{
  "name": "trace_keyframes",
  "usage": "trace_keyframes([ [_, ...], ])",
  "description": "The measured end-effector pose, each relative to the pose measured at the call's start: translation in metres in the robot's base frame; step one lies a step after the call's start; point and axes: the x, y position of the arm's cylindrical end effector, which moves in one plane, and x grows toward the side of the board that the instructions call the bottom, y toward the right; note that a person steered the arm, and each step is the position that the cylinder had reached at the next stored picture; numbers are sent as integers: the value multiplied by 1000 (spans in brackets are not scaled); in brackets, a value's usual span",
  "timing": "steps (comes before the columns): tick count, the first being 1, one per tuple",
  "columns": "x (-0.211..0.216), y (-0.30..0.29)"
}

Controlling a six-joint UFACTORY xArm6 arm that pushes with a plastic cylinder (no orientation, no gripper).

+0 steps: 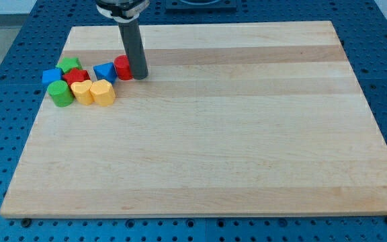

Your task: Place the red circle above the blue triangle

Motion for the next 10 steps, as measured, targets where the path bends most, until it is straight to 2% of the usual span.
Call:
trace_keyframes([
  [2, -11, -5],
  [3, -21, 10],
  [4, -44, 10],
  [6, -40, -55],
  [7, -38, -68],
  [8, -38, -57],
  [10, -22, 47],
])
